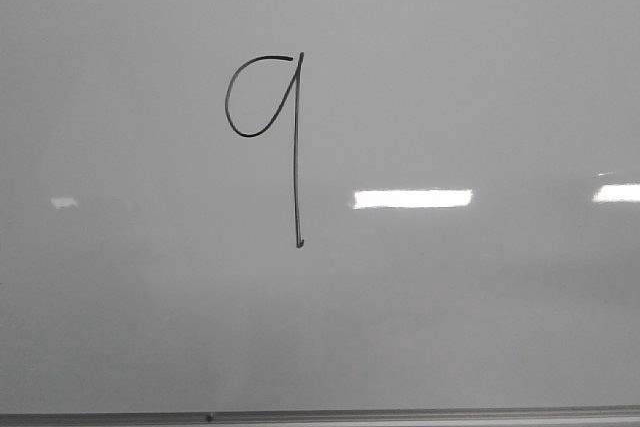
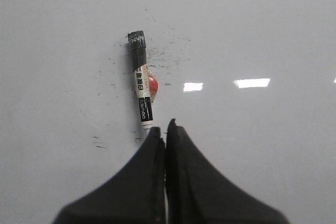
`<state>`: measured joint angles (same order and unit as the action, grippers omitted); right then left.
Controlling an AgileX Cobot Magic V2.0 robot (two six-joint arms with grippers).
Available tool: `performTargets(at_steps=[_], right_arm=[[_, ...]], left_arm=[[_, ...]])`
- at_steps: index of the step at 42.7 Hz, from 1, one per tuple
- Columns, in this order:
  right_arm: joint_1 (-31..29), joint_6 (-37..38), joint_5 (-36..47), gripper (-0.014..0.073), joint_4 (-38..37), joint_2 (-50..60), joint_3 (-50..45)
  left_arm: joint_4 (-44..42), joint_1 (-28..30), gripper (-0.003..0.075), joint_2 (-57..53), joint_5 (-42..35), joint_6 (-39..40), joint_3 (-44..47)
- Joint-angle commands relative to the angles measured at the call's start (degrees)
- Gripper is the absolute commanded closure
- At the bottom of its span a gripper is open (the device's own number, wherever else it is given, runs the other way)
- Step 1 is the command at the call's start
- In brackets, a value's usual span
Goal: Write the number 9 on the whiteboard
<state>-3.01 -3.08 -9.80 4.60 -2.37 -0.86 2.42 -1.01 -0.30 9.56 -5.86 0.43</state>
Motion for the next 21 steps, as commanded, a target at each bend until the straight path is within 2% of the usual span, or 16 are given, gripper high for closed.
performTargets(at_steps=[1, 21], right_arm=[[-1.0, 1.4, 2.5, 0.0664, -1.0, 2.9, -0.5], [-1.1, 1.4, 1.2, 0.0664, -3.7, 4.0, -0.5]], left_arm=[[0.4, 0.0, 0.0739, -1.2, -5.2, 0.7, 0.0], [0.4, 0.0, 0.0739, -1.1, -5.2, 0.7, 0.0]])
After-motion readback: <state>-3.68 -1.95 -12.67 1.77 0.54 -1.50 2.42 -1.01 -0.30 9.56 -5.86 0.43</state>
